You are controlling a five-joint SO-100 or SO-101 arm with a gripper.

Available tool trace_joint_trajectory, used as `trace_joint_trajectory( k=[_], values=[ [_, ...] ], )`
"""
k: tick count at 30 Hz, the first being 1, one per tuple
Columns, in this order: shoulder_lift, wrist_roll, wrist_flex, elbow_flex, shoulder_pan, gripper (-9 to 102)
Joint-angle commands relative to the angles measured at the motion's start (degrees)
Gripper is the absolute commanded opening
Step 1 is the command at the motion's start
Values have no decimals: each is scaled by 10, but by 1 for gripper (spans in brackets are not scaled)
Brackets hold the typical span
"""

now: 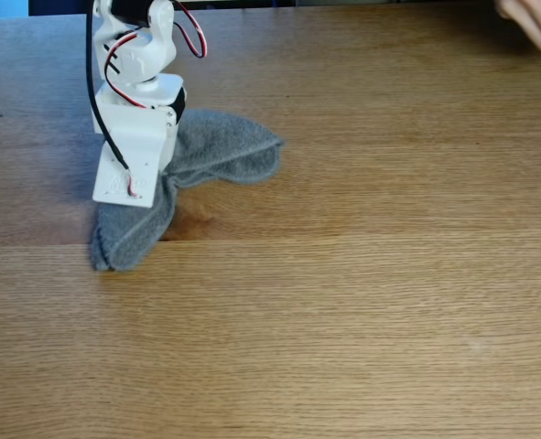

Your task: Clean the area in front of the robot

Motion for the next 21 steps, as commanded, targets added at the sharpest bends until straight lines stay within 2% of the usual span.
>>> trace_joint_trajectory(
  k=[1, 5, 11, 17, 21],
  values=[
    [57, 5, 67, 11, -29, 0],
    [114, 10, 43, 76, -122, 0],
    [142, -5, -128, 159, -204, 0],
    [47, -68, -361, 142, -161, 0],
    [-22, -87, -442, 68, -111, 0]
  ],
)
